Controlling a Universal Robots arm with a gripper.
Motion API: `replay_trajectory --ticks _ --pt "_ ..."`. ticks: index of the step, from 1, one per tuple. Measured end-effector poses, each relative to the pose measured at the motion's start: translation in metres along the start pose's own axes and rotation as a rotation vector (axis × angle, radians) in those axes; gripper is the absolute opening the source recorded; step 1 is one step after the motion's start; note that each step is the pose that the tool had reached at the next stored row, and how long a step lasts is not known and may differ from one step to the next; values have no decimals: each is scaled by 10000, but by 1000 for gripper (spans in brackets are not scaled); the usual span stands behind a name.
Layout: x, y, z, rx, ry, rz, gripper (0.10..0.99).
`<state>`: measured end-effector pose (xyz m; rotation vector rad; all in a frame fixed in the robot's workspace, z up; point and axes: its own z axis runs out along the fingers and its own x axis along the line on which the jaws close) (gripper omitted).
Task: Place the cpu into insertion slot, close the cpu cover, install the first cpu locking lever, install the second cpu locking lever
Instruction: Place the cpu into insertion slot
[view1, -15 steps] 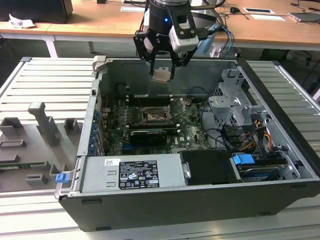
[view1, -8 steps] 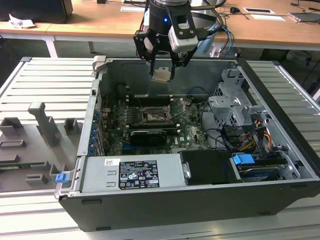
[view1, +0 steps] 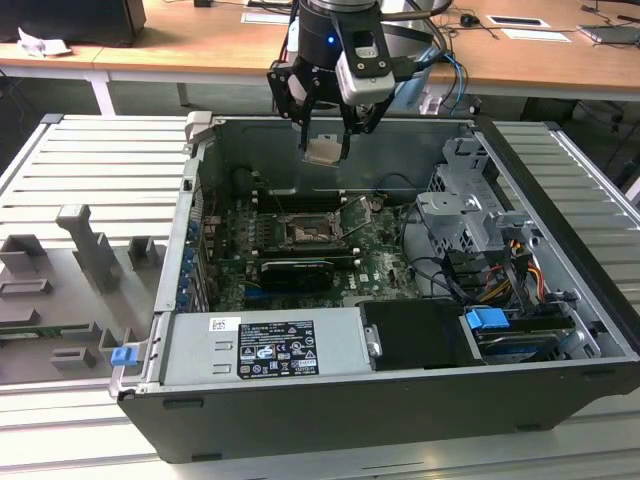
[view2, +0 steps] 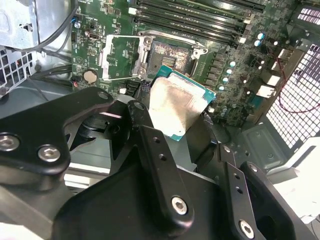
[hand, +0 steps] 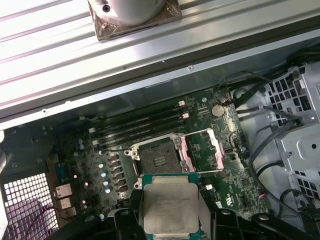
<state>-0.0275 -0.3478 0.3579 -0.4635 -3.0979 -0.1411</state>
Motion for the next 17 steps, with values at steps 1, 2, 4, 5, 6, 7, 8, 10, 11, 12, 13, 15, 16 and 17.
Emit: replay_trajectory --ticks 1,2,4,5,6,7,8,10,11,12,13,15,16,17 --pt "0 0 0 -1 -4 32 529" --pt "0 0 0 -1 -5 47 529" --pt "0 0 1 -3 -12 127 529" --pt "0 0 1 -4 -14 156 529" --pt "0 0 1 -4 -16 185 529" --pt "0 0 1 -5 -19 212 529" --pt "0 0 1 -5 -20 227 529" --pt "0 0 1 -5 -23 255 529" --pt "0 0 1 -5 -24 273 529" --pt "0 0 1 -6 -27 302 529" --pt "0 0 2 -7 -30 333 529" --pt "0 0 2 -8 -33 367 529" --pt "0 0 2 -8 -35 393 529" --pt "0 0 2 -8 -38 423 529"
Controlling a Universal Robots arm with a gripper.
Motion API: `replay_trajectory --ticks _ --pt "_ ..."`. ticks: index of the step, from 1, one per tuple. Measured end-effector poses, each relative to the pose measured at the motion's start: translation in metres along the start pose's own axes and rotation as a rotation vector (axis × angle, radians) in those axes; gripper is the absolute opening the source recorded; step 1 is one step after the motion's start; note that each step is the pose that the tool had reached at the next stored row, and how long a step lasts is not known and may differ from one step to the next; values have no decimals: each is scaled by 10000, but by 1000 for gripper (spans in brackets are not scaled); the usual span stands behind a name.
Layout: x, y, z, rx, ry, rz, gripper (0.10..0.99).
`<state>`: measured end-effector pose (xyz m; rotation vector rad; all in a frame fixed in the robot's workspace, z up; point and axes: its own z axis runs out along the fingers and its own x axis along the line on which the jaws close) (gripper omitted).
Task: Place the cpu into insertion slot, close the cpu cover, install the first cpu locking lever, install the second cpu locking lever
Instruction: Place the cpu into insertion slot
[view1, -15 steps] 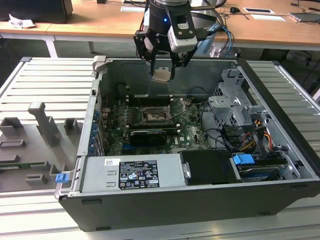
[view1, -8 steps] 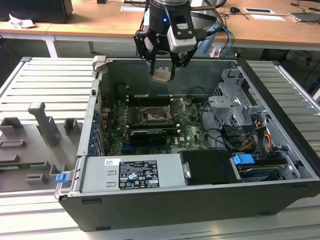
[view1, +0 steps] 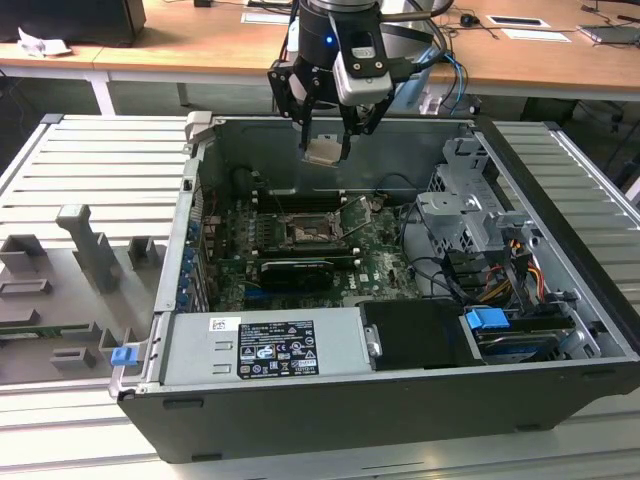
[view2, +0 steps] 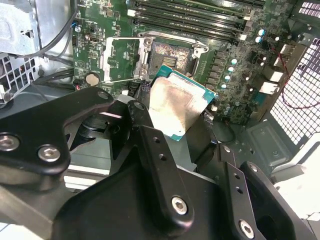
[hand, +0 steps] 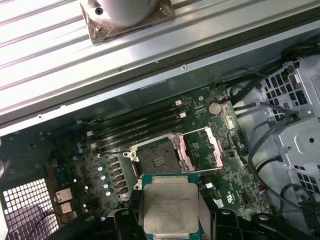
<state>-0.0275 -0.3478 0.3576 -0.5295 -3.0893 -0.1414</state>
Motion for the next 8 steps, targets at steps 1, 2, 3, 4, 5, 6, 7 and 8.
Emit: replay_trajectory --ticks 1,2,3,4,5,6,7,8 --pt "0 0 0 0 -1 15 529" --pt "0 0 0 -1 -3 32 529" --pt "0 0 1 -1 -5 61 529" --pt "0 0 1 -1 -8 89 529" --pt "0 0 1 -2 -10 115 529" --pt "0 0 1 -2 -11 131 529" --pt "0 0 1 -3 -14 158 529" --pt "0 0 1 -4 -16 185 529"
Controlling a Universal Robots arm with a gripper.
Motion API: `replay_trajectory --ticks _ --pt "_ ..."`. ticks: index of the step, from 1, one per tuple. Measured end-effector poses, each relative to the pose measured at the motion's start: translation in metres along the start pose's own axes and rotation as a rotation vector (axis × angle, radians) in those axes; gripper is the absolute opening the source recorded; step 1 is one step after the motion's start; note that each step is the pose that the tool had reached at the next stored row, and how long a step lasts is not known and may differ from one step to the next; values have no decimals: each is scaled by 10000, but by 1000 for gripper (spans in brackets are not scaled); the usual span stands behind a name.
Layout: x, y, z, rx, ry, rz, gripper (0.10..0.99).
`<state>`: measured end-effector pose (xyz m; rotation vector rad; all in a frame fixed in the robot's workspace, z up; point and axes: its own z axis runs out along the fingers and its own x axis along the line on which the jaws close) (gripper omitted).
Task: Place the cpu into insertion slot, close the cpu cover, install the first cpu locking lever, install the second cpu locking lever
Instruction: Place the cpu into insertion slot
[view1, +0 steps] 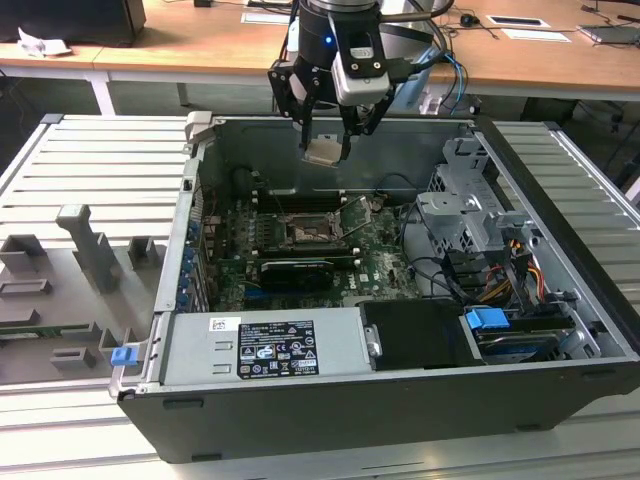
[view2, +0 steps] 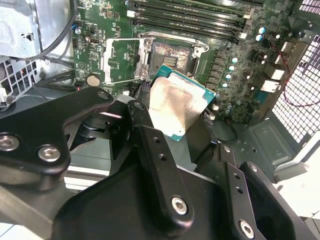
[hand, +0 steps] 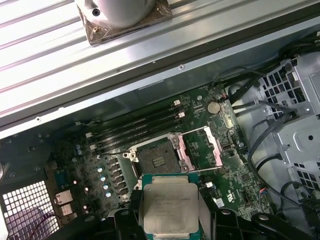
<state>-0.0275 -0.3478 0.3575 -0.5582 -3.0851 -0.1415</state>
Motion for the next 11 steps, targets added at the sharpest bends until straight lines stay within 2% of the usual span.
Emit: replay_trajectory --ticks 11 --pt "0 0 3 -4 -23 258 529"
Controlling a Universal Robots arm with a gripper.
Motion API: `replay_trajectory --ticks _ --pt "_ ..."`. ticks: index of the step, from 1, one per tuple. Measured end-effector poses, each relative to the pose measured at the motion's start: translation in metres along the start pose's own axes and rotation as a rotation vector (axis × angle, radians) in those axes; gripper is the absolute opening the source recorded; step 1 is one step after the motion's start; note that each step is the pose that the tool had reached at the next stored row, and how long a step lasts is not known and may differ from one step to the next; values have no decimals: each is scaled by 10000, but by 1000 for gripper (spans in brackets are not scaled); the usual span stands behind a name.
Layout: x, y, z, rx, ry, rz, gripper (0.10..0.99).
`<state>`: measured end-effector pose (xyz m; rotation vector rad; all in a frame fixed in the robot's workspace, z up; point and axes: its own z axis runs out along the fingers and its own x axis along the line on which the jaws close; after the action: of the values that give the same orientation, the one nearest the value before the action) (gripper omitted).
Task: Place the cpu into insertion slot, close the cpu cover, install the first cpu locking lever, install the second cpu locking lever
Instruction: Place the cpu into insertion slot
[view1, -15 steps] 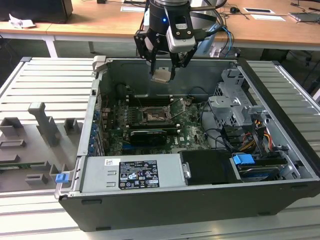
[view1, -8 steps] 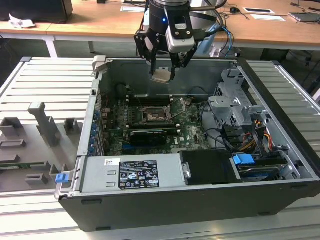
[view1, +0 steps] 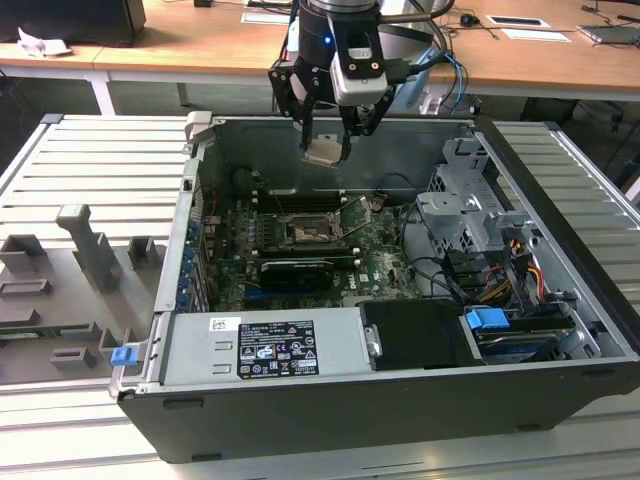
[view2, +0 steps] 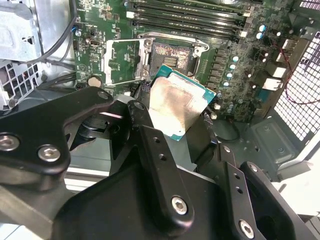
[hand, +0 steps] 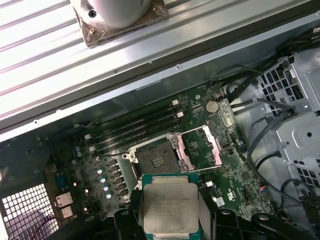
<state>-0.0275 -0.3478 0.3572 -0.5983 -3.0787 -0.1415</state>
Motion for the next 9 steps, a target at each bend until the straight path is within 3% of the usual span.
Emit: replay_trajectory --ticks 9 --pt "0 -2 22 -8 -56 617 529"
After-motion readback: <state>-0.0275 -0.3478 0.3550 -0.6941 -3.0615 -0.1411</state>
